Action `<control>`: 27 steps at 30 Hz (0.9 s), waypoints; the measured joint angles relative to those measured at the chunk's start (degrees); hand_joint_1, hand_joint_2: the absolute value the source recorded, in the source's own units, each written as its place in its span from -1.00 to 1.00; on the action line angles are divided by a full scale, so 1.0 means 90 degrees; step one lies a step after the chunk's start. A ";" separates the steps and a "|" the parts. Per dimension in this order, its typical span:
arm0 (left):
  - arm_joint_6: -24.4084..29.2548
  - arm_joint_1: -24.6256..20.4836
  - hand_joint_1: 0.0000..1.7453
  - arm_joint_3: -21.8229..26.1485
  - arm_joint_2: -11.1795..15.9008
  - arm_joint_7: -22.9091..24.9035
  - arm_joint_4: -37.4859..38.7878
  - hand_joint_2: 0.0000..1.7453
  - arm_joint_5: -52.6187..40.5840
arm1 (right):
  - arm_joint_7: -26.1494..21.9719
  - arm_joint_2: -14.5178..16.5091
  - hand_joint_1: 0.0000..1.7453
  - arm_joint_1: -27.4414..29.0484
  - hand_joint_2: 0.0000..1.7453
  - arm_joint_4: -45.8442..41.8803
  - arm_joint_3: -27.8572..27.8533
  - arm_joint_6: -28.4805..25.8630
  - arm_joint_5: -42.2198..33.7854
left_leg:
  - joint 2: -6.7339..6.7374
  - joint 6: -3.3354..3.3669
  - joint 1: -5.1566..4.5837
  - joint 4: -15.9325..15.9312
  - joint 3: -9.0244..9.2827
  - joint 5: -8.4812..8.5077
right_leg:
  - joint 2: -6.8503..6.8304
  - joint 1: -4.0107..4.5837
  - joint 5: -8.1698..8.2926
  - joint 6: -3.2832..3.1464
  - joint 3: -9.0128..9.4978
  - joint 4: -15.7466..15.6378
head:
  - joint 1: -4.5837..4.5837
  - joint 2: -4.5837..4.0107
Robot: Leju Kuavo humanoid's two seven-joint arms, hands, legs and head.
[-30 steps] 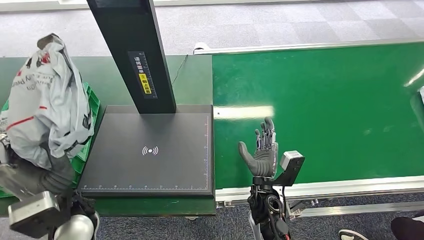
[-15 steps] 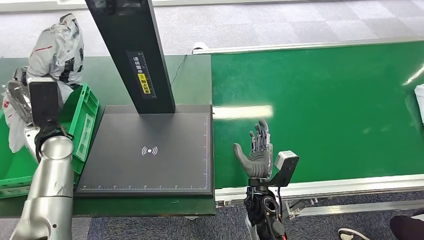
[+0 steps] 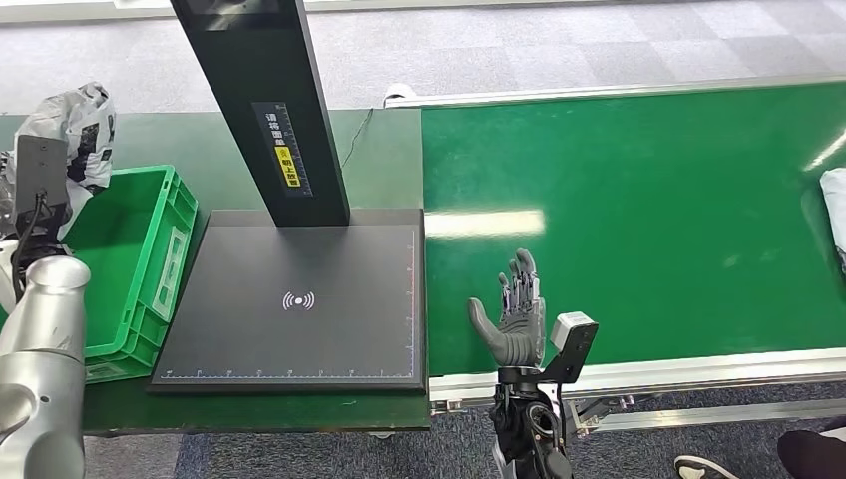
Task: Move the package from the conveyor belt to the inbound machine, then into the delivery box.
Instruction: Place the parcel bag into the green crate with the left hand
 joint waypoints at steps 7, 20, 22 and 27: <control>-0.0308 -0.0069 0.81 0.0011 0.0178 0.0221 0.0362 1.00 -0.0201 | -0.0032 -0.0010 -1.00 0.0048 1.00 0.0013 -0.0005 0.0020 0.0004 | -0.0001 0.0000 0.0000 0.0000 -0.0001 0.0000 | 0.0000 0.0000 0.0000 0.0000 -0.0002 -0.0001 | 0.0001 0.0001; -0.0911 -0.0152 -1.00 0.0015 -0.0019 0.0396 0.0673 1.00 -0.0515 | -0.0015 -0.0010 -1.00 0.0119 1.00 0.0012 -0.0006 0.0070 -0.0020 | -0.0002 0.0000 0.0000 0.0000 -0.0002 0.0000 | 0.0000 0.0000 0.0000 0.0000 -0.0004 -0.0001 | -0.0001 0.0000; -0.0913 -0.0157 -1.00 0.0015 -0.0030 0.0398 0.0676 1.00 -0.0517 | -0.0012 -0.0010 -1.00 0.0119 1.00 0.0012 -0.0006 0.0073 -0.0020 | -0.0002 0.0000 0.0000 0.0000 -0.0002 0.0000 | 0.0000 0.0000 0.0000 0.0000 -0.0004 -0.0001 | -0.0001 0.0001; -0.0913 -0.0164 -1.00 0.0019 -0.0042 0.0398 0.0686 1.00 -0.0525 | -0.0011 -0.0010 -1.00 0.0119 1.00 0.0012 -0.0006 0.0077 -0.0020 | -0.0002 0.0000 0.0000 0.0000 -0.0002 0.0000 | 0.0000 0.0000 0.0000 0.0000 -0.0003 -0.0001 | -0.0001 0.0000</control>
